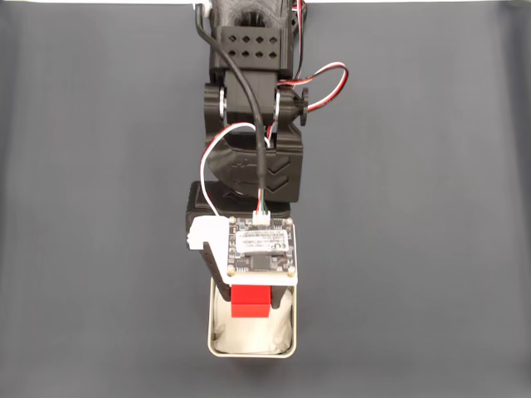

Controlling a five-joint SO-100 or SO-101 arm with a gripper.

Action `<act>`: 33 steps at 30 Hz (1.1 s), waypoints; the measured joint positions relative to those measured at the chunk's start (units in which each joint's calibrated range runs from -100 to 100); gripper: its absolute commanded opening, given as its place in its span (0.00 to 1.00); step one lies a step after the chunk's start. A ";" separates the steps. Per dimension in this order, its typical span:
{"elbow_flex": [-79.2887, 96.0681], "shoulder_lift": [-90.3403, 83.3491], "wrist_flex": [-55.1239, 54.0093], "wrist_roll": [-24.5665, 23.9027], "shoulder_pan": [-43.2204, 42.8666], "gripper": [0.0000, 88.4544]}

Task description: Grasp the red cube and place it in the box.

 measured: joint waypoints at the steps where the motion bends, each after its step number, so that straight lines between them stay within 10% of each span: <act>1: -0.18 0.26 0.00 -0.10 -0.07 0.02; 33: -3.35 6.60 -1.03 -0.20 -0.45 0.02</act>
